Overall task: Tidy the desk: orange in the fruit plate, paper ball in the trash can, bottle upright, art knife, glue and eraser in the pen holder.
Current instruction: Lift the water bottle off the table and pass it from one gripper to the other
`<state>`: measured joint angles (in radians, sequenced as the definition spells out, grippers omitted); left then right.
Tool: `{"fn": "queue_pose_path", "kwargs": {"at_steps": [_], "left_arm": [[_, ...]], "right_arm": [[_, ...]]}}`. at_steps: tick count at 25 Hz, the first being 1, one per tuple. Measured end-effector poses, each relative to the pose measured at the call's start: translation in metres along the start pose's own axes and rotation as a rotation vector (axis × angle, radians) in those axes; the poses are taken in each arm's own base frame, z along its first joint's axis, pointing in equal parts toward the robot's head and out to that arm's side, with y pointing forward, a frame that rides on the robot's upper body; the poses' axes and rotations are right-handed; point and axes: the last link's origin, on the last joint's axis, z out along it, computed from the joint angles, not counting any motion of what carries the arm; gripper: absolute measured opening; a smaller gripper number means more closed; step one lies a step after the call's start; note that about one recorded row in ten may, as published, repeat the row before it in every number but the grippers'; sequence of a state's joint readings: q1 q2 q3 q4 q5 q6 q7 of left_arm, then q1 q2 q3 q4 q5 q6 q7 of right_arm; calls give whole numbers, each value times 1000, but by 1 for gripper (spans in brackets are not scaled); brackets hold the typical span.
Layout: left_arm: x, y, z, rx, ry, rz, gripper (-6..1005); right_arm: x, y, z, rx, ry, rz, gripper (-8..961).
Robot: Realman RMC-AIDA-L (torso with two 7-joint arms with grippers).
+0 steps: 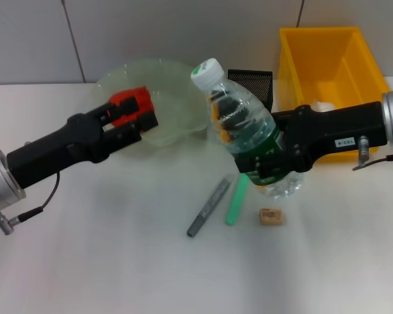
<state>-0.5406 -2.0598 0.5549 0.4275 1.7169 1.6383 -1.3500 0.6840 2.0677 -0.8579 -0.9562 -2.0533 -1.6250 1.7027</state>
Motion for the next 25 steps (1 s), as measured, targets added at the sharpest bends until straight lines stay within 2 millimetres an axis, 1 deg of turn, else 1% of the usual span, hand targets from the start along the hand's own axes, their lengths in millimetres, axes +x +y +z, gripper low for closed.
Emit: {"fn": "queue_pose_path", "kwargs": {"at_steps": [1,4,6,8,12,14,17,21,23,25], "left_arm": [[4,3,1,-16,56,-20,712],[6,4,2,-20,90,-37,712],[7,5,3,-27,115,-54,712],[7,9,9,-51,136,-72,712],[8,12,16,-84,145,-83,712],[8,12,16,-84,145,-83,712],[10,19,22,-129,162,-84,711],[11,19,23,-132,165,-83,711],[12,22,29,-161,166,-78,711],[12,22,29,-161,166,-78,711]], "right_arm": [[0,1,2,-10,-21,1,759],[0,4,7,-39,-91,1,759],[0,5,8,-44,-103,1,758],[0,6,10,-52,-123,2,758],[1,9,14,-69,-169,2,758],[2,10,17,-81,-182,3,758],[3,10,19,-87,-186,5,758],[4,11,23,-96,-188,9,758],[4,10,26,-96,-186,12,759],[5,10,28,-98,-186,14,759]]}}
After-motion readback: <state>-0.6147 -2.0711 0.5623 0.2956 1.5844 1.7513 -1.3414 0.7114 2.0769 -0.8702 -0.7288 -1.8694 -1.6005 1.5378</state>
